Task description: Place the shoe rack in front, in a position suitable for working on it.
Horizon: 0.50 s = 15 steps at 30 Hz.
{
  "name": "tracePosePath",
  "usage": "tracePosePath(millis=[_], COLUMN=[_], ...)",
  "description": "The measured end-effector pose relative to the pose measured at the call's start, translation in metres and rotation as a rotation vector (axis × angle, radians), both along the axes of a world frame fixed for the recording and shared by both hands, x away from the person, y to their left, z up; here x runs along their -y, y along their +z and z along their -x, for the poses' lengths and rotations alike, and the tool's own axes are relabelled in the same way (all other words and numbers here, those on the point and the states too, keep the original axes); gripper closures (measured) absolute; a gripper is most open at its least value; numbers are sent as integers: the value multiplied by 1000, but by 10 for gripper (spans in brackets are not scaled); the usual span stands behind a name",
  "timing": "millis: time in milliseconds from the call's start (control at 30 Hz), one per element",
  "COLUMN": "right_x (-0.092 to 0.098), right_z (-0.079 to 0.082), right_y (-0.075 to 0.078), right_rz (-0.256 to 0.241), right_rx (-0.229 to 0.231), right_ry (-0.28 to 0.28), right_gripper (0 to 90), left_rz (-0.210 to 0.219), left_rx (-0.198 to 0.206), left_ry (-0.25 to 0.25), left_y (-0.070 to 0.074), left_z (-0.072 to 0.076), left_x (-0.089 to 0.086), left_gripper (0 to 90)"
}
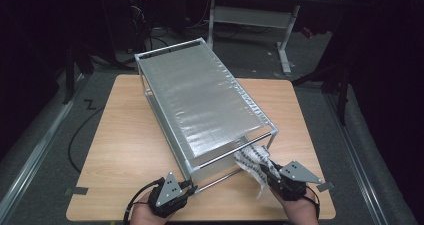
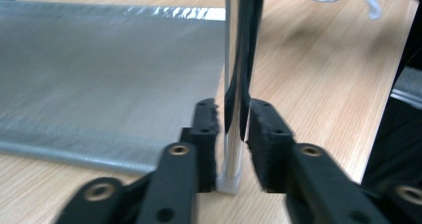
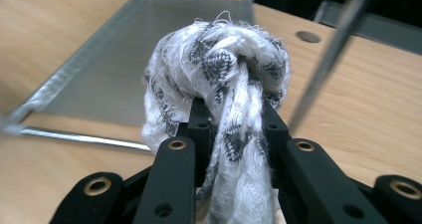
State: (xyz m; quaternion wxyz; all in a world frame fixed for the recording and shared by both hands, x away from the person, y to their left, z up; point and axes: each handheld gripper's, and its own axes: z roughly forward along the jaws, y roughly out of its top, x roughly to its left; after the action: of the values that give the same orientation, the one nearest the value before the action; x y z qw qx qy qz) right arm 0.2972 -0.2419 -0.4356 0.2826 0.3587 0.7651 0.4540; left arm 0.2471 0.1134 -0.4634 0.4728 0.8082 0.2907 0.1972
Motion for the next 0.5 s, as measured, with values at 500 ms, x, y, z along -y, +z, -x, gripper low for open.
tracePosePath(millis=[500], right_x=[14], right_z=[-12], right_y=[29], right_rz=[-52], right_rx=[134], right_ry=[-94], right_gripper=[748], left_rz=[121], left_rx=[93], left_ry=[5], left_y=[23], left_z=[2], left_x=[4], left_gripper=[801])
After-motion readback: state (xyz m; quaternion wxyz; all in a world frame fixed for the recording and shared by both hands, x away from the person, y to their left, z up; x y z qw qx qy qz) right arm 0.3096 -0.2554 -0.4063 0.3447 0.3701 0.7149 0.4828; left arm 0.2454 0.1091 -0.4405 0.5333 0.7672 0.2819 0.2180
